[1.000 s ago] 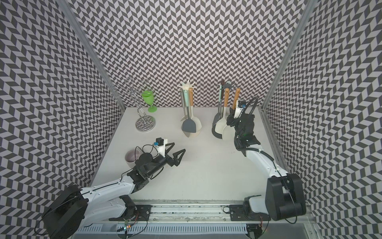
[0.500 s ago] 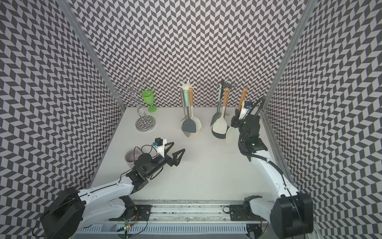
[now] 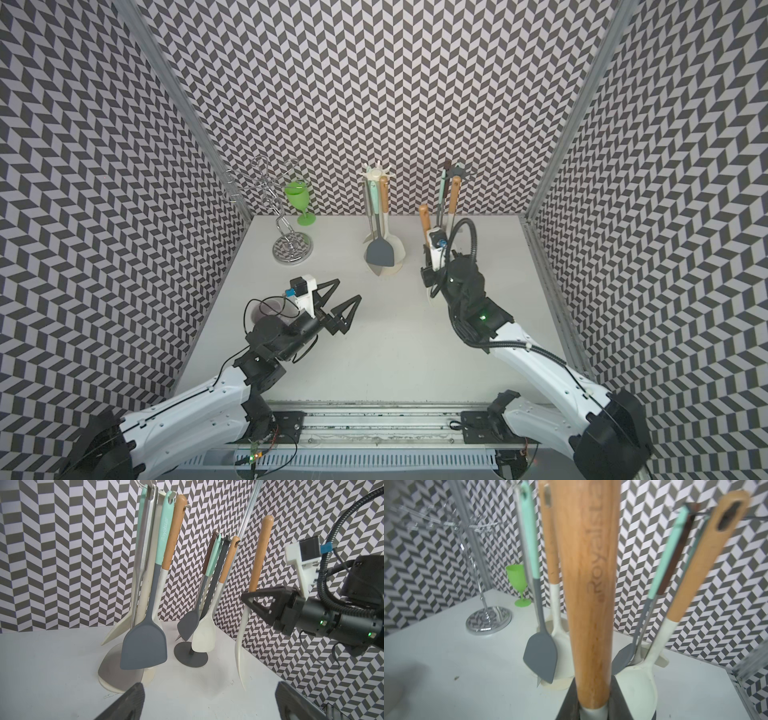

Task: Take the spatula off the kitchen utensil rack
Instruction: Place the spatula at the center of the board.

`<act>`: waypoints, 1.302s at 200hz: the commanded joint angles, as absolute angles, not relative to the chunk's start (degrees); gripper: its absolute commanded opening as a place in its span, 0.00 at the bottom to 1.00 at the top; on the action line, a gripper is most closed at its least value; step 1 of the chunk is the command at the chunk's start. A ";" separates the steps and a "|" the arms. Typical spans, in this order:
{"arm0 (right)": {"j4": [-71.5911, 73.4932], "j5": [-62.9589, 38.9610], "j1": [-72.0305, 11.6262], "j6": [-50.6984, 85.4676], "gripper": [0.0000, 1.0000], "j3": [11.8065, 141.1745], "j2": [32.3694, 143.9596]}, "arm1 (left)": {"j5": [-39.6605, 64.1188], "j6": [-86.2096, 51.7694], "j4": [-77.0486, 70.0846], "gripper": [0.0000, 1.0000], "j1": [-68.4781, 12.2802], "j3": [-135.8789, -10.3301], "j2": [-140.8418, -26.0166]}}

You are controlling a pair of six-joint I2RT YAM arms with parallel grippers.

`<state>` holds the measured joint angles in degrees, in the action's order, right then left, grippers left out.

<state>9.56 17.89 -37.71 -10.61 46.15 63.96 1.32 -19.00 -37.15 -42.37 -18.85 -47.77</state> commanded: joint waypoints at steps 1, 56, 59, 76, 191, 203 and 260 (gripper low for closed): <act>15.73 24.43 -43.32 -20.48 0.00 45.19 67.61 | 0.96 -19.13 -34.24 1.00 -42.63 -19.73 -46.18; 15.32 32.27 -52.80 -26.60 0.00 46.71 78.18 | 5.48 -22.32 -34.43 1.00 -41.41 -20.98 -47.41; 15.68 32.39 -53.32 -26.96 0.00 46.51 78.29 | 5.95 -22.42 -34.57 1.00 -41.28 -20.93 -47.48; 17.82 32.52 -55.60 -28.01 0.00 44.87 78.65 | 8.98 -25.61 -35.61 1.00 -39.21 -20.74 -48.22; 19.95 33.19 -62.87 -31.10 0.00 41.64 78.16 | 29.82 -40.36 -53.39 0.69 -25.32 -16.68 -59.48; 19.72 33.01 -63.10 -31.11 0.00 42.15 78.62 | 30.36 -40.30 -53.61 0.66 -25.32 -17.04 -60.71; 19.49 32.60 -64.42 -31.84 0.00 44.30 83.20 | 32.54 -40.34 -54.88 0.52 -25.32 -18.17 -64.90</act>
